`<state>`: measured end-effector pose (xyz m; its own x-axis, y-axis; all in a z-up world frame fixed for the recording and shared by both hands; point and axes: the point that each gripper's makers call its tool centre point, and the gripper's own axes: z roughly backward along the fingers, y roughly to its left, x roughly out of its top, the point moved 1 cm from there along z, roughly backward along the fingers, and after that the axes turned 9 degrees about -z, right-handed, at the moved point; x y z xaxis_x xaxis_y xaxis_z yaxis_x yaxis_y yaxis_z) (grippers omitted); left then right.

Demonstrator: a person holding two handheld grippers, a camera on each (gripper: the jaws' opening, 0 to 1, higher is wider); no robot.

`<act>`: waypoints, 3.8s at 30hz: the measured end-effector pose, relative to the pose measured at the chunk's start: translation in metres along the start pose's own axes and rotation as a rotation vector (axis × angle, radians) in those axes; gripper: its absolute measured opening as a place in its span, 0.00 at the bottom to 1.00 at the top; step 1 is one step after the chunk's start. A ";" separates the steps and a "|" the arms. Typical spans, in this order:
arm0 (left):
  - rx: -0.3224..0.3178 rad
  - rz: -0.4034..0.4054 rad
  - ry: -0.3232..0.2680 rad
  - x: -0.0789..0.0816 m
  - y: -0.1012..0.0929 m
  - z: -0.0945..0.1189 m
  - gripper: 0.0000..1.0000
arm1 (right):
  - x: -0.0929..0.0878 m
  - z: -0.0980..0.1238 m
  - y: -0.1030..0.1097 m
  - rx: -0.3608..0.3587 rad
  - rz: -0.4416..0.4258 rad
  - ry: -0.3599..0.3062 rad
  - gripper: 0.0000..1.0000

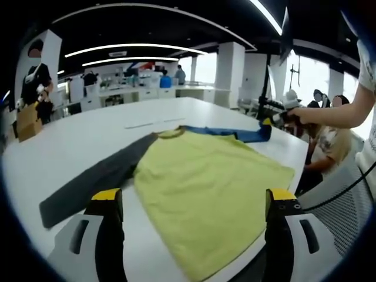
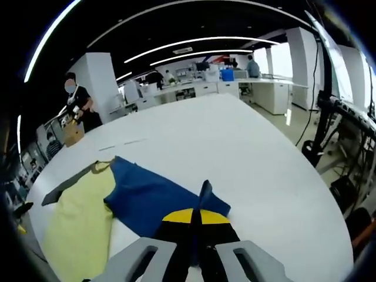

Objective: Fold the garment on the visible template until the final outline fits inside the template.

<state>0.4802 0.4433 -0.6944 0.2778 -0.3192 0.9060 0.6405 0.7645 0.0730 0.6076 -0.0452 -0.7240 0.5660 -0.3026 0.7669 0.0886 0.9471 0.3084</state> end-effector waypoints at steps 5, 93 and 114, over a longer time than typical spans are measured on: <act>0.001 -0.008 0.007 0.000 0.000 -0.002 0.97 | 0.004 -0.006 0.012 0.026 0.007 -0.003 0.00; -0.021 -0.009 0.027 -0.003 -0.004 0.001 0.96 | 0.027 -0.082 0.236 0.313 0.161 0.090 0.00; -0.018 -0.008 0.034 -0.008 0.000 0.003 0.97 | 0.015 -0.078 0.288 0.361 0.228 0.096 0.00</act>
<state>0.4756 0.4481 -0.7004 0.2969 -0.3443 0.8907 0.6551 0.7521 0.0724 0.7055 0.2312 -0.6670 0.6130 -0.0627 0.7876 -0.3299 0.8854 0.3273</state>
